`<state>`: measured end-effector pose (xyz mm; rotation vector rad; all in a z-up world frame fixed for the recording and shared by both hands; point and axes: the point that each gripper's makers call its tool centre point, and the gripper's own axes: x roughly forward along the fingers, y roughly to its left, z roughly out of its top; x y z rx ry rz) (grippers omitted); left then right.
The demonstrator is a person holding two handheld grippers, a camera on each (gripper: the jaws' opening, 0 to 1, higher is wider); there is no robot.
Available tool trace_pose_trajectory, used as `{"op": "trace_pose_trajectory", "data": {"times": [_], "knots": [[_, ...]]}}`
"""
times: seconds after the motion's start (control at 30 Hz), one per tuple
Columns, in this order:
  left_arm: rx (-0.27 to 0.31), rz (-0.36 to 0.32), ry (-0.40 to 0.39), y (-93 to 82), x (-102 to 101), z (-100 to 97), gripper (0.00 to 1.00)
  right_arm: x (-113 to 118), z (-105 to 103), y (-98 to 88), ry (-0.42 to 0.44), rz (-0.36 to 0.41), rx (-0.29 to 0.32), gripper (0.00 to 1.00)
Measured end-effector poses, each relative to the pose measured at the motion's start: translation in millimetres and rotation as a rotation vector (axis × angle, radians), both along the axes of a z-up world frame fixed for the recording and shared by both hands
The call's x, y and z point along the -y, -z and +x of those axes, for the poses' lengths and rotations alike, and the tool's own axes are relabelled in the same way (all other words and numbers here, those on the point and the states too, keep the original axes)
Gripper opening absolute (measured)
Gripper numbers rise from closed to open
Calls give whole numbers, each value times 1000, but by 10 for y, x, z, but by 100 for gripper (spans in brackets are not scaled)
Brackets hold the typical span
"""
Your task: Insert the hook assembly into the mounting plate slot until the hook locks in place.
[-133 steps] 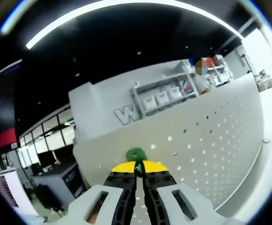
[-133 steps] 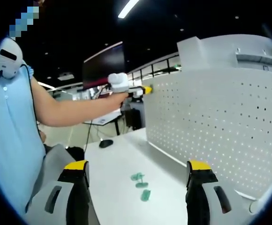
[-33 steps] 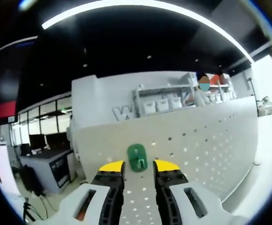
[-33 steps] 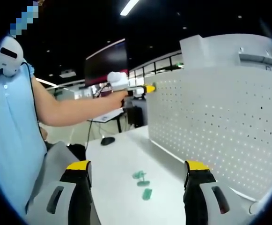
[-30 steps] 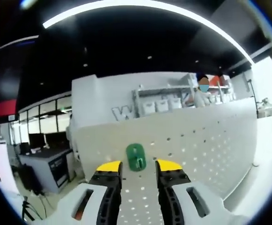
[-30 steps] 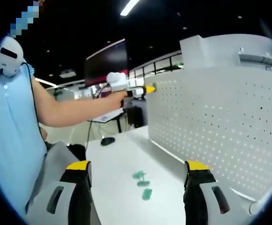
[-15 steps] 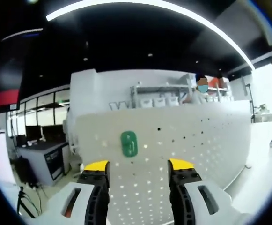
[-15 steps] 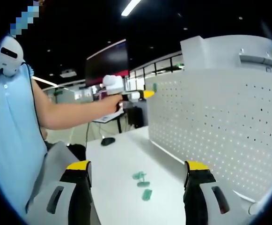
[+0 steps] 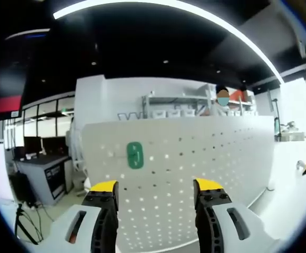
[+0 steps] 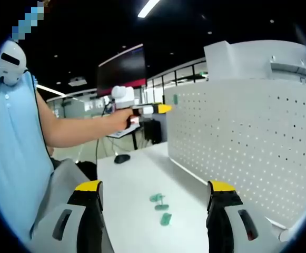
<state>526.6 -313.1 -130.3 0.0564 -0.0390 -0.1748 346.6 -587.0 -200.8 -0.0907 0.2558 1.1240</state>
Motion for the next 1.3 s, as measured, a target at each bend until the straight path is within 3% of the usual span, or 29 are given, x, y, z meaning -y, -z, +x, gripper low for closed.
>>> {"op": "trace_pose_trajectory", "data": {"times": [0.73, 1.3], "knots": [[-47, 5, 46, 283, 105, -384, 58, -54, -66, -59, -13, -1, 14, 81], [-153, 7, 95, 801, 371, -793, 57, -97, -117, -73, -29, 0, 25, 81]]}}
